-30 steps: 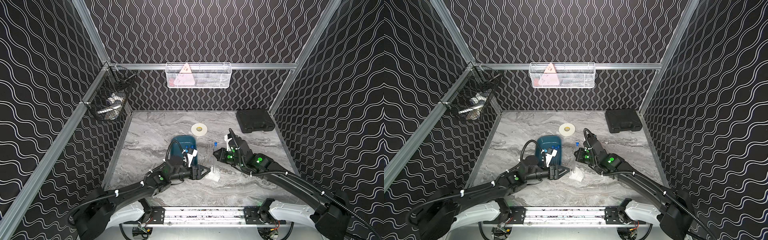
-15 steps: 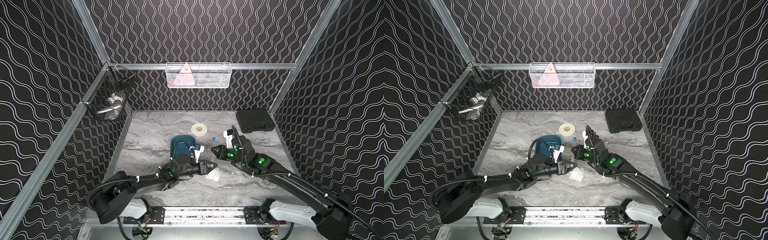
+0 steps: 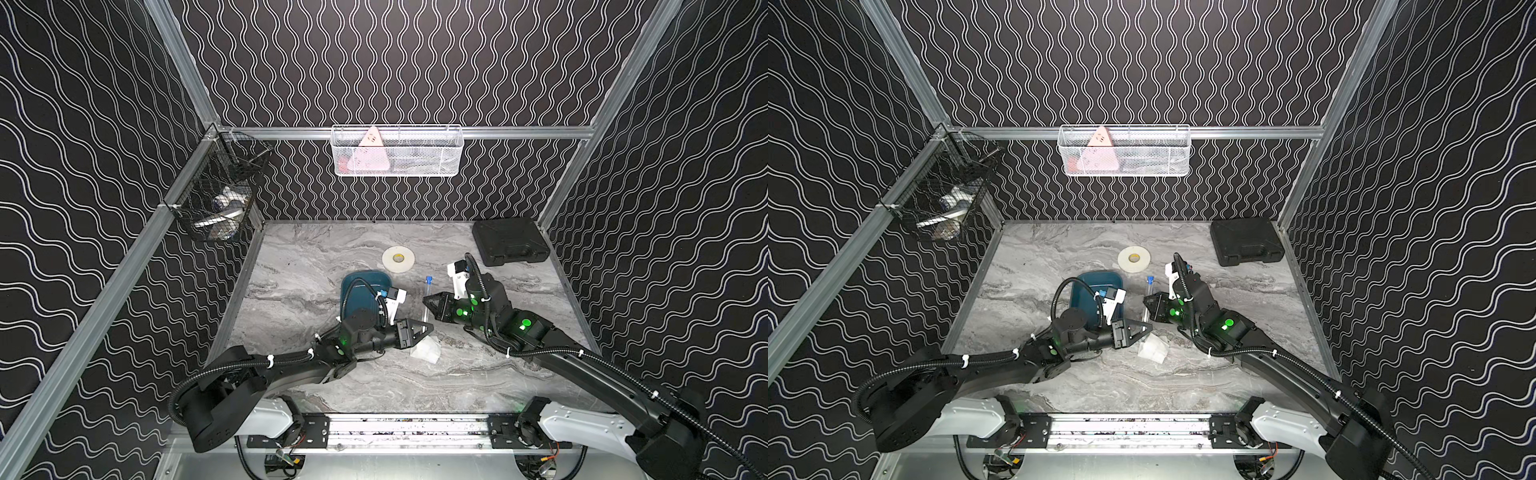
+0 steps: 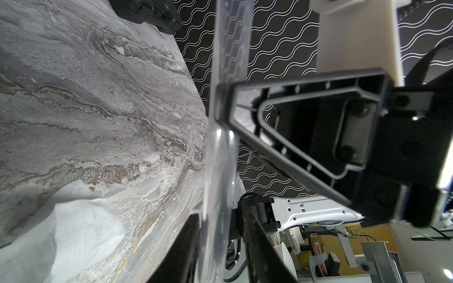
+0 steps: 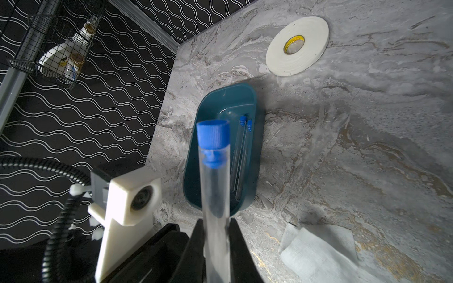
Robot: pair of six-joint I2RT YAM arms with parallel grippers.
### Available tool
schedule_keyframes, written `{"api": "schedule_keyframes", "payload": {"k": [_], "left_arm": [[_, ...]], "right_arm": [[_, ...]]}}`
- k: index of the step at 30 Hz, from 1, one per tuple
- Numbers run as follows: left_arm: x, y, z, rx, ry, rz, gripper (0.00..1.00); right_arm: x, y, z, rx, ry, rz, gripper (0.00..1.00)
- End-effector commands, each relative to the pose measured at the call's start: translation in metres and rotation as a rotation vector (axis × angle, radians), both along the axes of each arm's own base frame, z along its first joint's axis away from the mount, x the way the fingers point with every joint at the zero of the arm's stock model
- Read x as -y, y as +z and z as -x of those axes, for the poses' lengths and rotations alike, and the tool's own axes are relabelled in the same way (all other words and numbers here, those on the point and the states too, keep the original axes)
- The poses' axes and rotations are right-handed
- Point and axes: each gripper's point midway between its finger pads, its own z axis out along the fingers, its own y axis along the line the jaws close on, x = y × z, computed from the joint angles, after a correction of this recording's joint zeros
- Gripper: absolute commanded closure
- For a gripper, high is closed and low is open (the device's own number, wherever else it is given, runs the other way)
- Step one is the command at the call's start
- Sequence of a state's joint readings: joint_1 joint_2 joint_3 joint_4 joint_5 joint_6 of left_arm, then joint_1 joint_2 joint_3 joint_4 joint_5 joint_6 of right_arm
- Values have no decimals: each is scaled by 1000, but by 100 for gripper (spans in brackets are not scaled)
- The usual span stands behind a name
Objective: Wipe the exteriors of test tubes
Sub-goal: Pick up the test tube at the center of the board, then pick up the cleaning item at the center of the board.
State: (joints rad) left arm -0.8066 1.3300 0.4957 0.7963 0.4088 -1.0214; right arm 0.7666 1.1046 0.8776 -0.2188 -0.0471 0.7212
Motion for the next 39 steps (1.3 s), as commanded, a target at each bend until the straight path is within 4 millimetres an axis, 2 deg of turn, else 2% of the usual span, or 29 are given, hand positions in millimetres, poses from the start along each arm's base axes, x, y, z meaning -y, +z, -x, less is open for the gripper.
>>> {"api": "schedule_keyframes", "payload": {"k": [1,6,10,11,12,14,16,17,18,22,29,33,39], "left_arm": [[0,6,-2,25,7,-4,71],[1,5,-1,19,-3,10,88],[1,1,0,9,1,16,94],[0,1,-1,7,4,17,94],[-1,0,-1,5,8,16,94],[-3,-1,0,5,14,7,94],[-7,-3,0,4,29,-9,94],[-10,-4,0,8,38,-26,94],[-14,-5,1,11,46,-44,93],[-27,-6,3,36,76,-119,91],[-51,1,5,66,127,-195,91],[-56,1,6,65,130,-217,91],[-55,-1,7,57,118,-218,91]], "right_arm": [[-4,7,-2,27,11,-21,84],[-3,10,-2,33,6,-24,84],[-5,10,-2,32,16,-26,84],[-6,10,-2,28,20,-27,81],[-7,10,-2,28,20,-26,70],[-5,8,-3,21,10,-11,40],[4,9,-5,29,-22,24,15],[10,9,-7,35,-48,52,8],[17,7,-8,36,-74,82,6],[38,-17,-7,-28,-96,217,7],[59,-104,13,-258,-74,414,18],[51,-147,25,-374,12,471,22],[43,-181,23,-432,76,539,28]]}}
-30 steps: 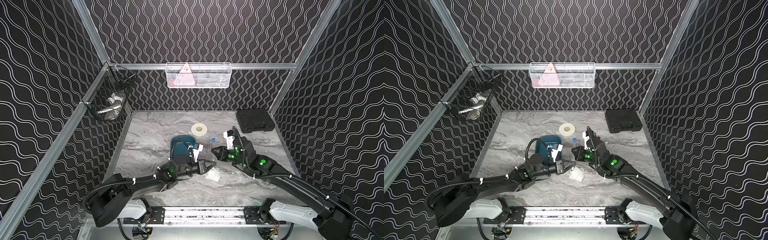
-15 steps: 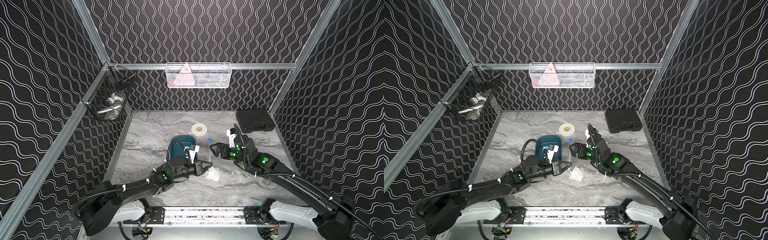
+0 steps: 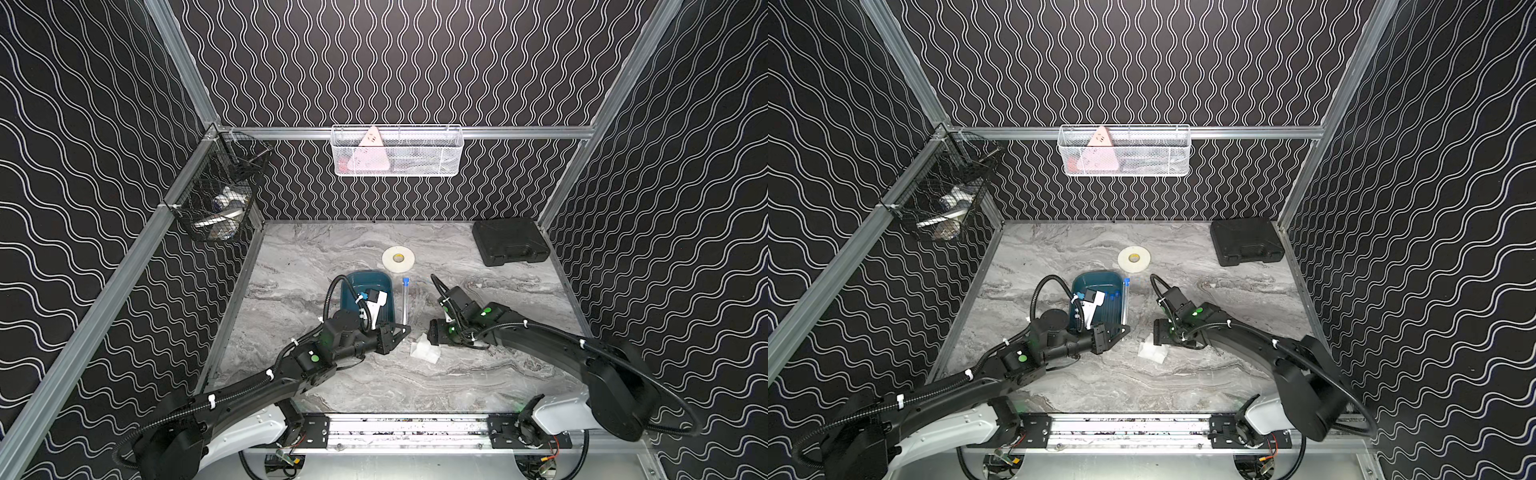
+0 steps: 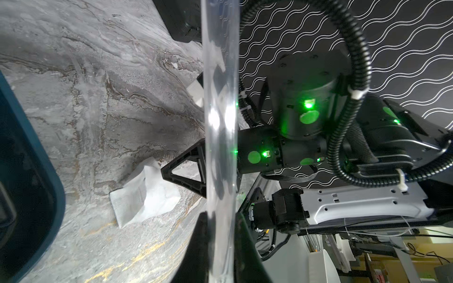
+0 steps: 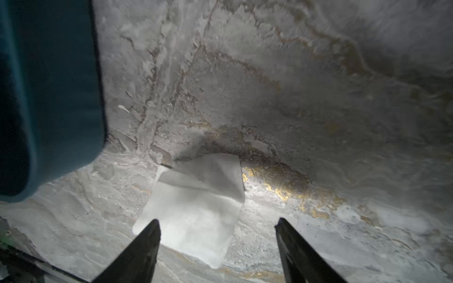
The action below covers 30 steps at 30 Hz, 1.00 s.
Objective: Wipe the exteriors of test tubes
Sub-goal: Pick up the cleaning item at the center of the board.
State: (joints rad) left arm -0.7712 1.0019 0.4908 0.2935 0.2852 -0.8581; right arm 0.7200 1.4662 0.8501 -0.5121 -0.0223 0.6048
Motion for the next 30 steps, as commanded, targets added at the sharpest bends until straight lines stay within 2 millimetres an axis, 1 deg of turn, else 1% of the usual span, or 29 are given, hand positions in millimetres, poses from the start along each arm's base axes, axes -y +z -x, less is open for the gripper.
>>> {"api": "schedule_keyframes", "payload": {"k": [1,3,5,7,9,11,14,16,19,22,25,27,28,30], "left_arm": [[0,3,-1,18,-7,-5,91],[0,2,-1,17,-7,-4,91],[1,2,0,18,-10,-3,91],[-1,2,0,16,-6,-2,91],[-2,2,0,17,-2,-2,91],[-3,2,1,20,-2,-5,91],[-4,1,2,18,-2,-12,91],[-4,-1,2,16,-3,-16,91],[-1,-4,2,9,-15,-19,91],[3,-8,2,-1,-29,-28,91],[9,-8,6,-9,-64,-3,91],[11,-11,7,-16,-67,-4,91],[11,-12,7,-16,-67,-2,91],[14,-12,8,-17,-70,10,91]], "right_arm": [[-7,-9,-3,-16,52,12,29],[-8,-17,-5,-26,65,37,32],[-8,-24,-7,-37,75,53,37],[-9,-30,-8,-51,84,64,45],[-9,-35,-9,-57,81,75,59],[-8,-34,-11,-49,70,81,71],[-7,-20,-14,-14,50,66,81],[-6,-7,-17,6,38,49,88],[-7,20,-21,35,34,14,96],[-11,57,-30,80,11,-60,98],[-18,100,-44,157,-19,-169,98],[-23,131,-57,224,-33,-230,98],[-27,151,-66,260,-40,-260,99],[-31,176,-81,305,-61,-298,99]]}}
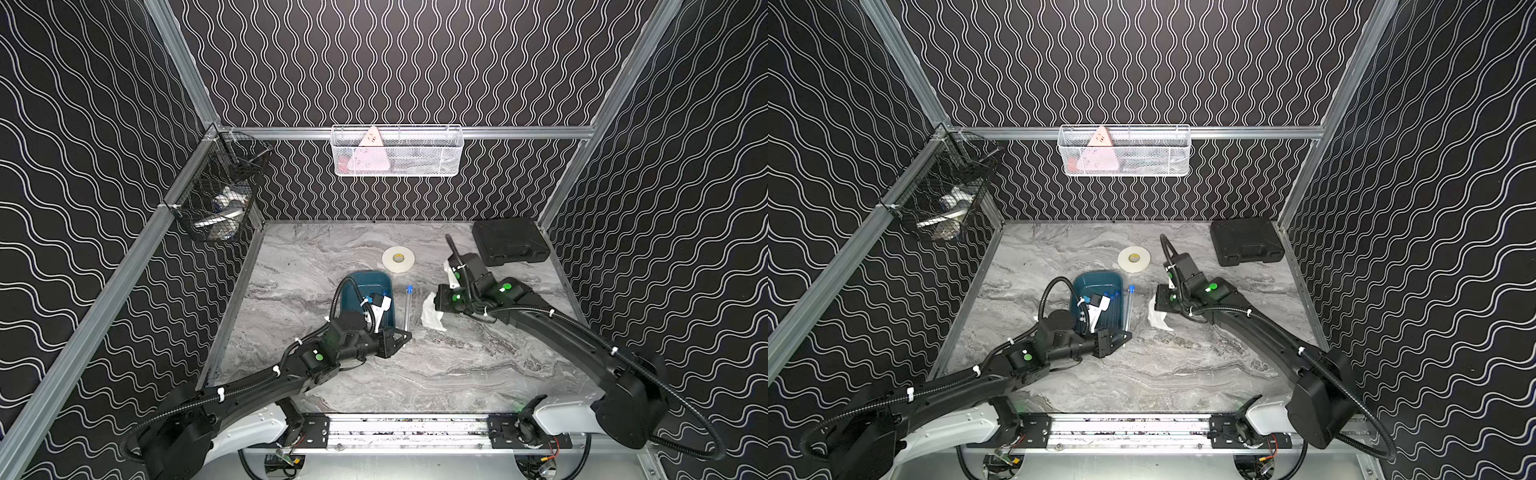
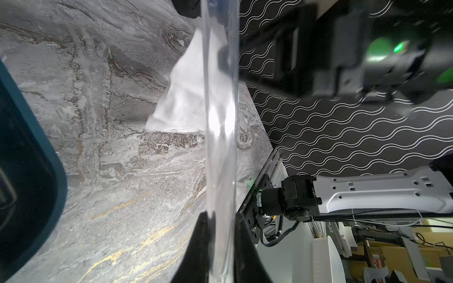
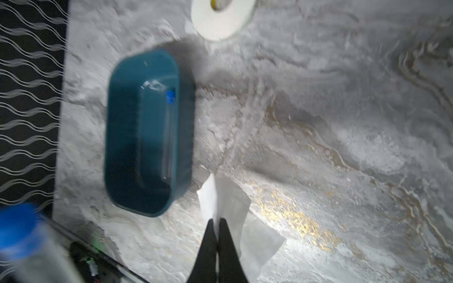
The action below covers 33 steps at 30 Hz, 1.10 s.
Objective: Wipe the exteriors of test tubes
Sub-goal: Pick up the cleaning item at the center of the board, then place the cleaning item in the test tube.
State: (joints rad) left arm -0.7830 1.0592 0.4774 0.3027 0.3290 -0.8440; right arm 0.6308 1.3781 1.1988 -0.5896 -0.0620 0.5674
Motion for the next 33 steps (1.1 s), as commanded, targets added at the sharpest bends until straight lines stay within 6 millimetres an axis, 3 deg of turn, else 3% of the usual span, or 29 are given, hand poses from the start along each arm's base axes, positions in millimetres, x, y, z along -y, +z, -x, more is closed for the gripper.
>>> {"api": "schedule_keyframes", "payload": {"k": [1,5,8,13,18,25,26,33], "left_arm": [[8,10,0,21,-16,56,91],[17,8,1,13,-43,64,91],[24,8,0,17,-56,74,91],[35,11,-6,31,-76,96,90],[41,13,-18,36,-50,126,89],[38,12,-25,33,-15,145,88],[37,12,-25,32,-13,143,88],[34,14,-25,36,-4,140,88]], "right_arm": [[-10,38,-19,51,-27,-85,99],[-35,89,-44,142,-14,-227,99],[-48,115,-55,176,-23,-321,100],[-69,134,-46,156,20,-464,100],[-64,113,-16,109,3,-441,100],[-9,73,18,71,-133,-345,99],[-4,59,22,53,-148,-324,99],[0,18,32,-35,-150,-272,97]]}}
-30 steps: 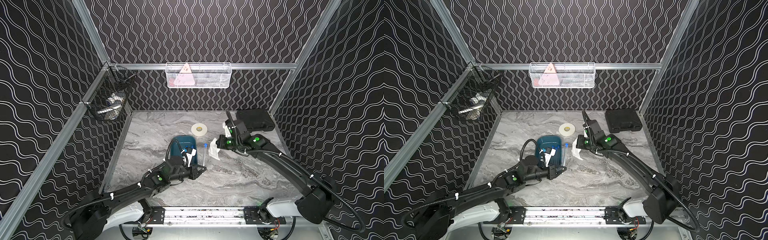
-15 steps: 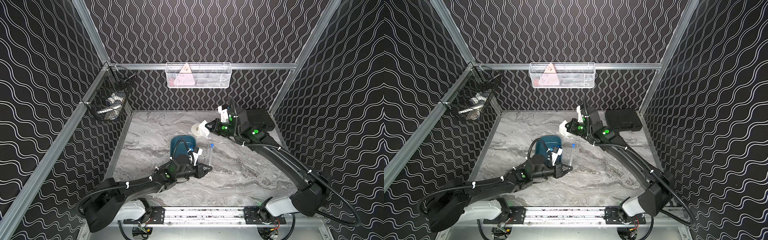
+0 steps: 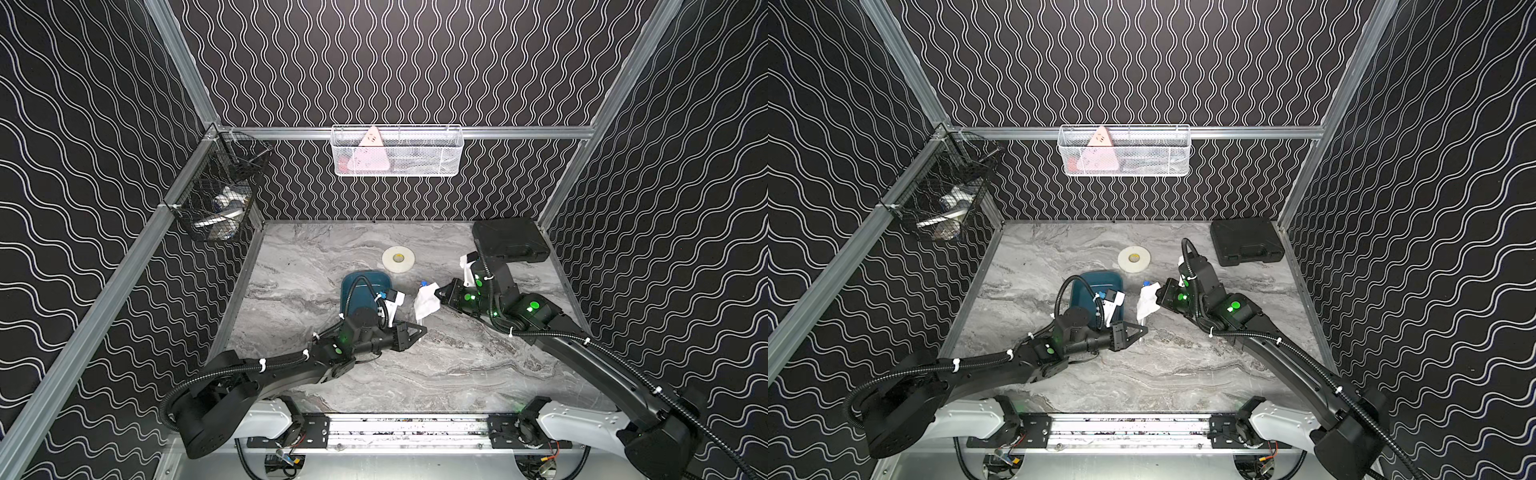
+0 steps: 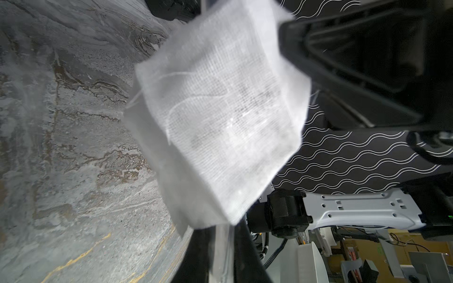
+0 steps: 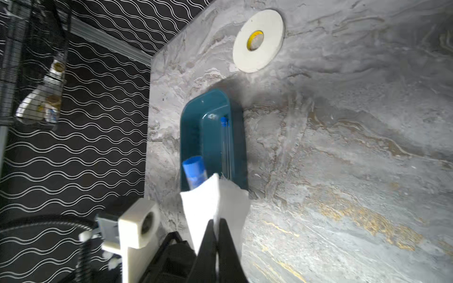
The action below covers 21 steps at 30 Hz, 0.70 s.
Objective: Wipe the exteriors of test tubes
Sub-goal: Place the cleaning item in the test tube.
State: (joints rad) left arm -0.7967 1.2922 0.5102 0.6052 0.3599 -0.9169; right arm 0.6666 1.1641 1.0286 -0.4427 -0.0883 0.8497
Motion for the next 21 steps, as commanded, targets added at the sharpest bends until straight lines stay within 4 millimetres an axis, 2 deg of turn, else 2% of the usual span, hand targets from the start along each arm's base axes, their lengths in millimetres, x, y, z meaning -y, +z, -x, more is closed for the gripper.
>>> {"api": "schedule_keyframes", "payload": {"k": [1,5,11,16,21], "left_arm": [[-2,13,-4,34,23,30,88],[-5,14,-3,40,25,15,87],[-4,11,-3,32,21,16,87],[-2,9,-2,22,16,26,87],[-1,9,-2,21,12,27,87]], "right_arm": [[0,-16,4,-46,-3,12,97],[6,-30,8,-66,-10,33,92],[2,-25,9,-53,24,34,62],[-10,-8,11,1,89,-23,56],[-18,-5,15,8,148,-38,54]]}}
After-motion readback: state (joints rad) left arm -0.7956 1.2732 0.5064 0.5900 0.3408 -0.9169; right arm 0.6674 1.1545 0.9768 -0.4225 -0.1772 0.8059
